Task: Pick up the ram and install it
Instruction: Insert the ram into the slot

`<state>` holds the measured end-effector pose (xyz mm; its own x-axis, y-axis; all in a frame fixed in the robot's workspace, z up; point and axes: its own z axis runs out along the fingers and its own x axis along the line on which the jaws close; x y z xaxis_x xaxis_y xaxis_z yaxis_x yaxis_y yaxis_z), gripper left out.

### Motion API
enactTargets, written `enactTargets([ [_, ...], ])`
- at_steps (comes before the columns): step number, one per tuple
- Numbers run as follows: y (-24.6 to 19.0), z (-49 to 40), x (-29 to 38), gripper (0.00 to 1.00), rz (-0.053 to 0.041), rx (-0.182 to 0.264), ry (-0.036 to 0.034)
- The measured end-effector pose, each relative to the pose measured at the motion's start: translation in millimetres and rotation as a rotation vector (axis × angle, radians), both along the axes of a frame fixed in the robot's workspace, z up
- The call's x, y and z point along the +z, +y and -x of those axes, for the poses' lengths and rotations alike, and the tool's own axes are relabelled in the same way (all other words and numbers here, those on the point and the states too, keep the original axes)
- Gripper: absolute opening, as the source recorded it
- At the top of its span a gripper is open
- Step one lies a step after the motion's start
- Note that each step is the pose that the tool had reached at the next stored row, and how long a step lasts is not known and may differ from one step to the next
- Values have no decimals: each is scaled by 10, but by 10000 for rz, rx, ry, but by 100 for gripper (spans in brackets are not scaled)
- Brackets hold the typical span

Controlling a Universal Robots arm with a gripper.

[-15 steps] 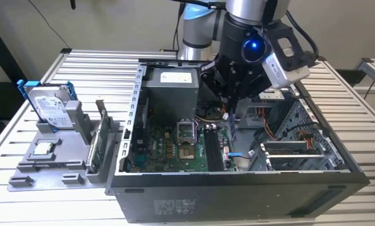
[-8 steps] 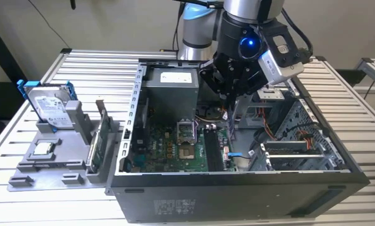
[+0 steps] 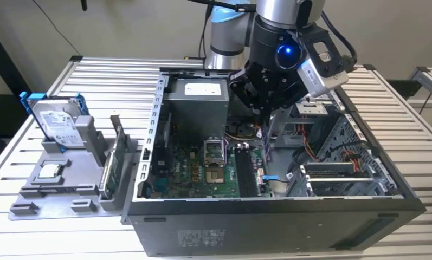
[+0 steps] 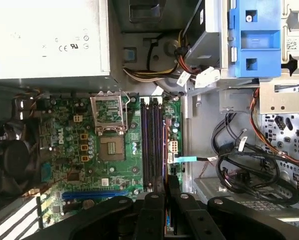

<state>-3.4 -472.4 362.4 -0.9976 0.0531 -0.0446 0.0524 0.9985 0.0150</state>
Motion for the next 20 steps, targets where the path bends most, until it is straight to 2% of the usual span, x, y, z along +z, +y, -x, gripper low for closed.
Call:
enactTargets([
  [9, 4, -1, -11, 14, 0, 6, 0],
  [20, 19, -1, -98, 14, 0, 5, 0],
])
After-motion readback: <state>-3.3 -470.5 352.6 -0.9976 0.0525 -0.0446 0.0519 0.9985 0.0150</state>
